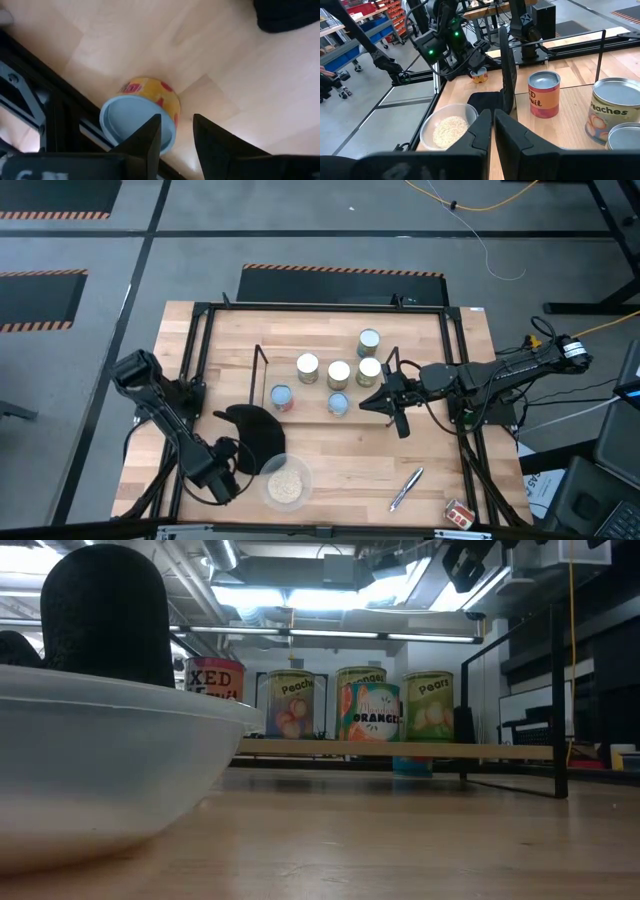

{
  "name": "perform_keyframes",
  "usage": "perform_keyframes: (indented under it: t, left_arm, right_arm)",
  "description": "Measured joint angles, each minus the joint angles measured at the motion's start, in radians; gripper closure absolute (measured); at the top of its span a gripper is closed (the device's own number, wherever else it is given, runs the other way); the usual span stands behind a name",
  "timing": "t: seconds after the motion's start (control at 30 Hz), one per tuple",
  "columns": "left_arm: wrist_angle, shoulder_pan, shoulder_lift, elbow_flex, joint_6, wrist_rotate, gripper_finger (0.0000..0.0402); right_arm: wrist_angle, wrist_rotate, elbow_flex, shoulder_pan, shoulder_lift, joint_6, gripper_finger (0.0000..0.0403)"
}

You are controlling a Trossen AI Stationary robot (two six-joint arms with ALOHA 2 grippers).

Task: Pick and place cans onto a shelf
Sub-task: Put the canned pineapple ring can on the shelf

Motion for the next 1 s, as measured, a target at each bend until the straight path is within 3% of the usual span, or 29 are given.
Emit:
perform_keyframes:
  t: [0.57,1.0]
  left_arm:
    - [-0.003,0.0,0.055,0.0,0.0,0.002,0.0301]
    - [-0.003,0.0,0.055,0.0,0.0,-0.033,0.039]
  right_arm:
    - [0.0,-0.003,0.0,0.0,0.0,0.003,0.0376]
    - [0.0,-0.004,0.0,0.0,0.0,0.003,0.0376]
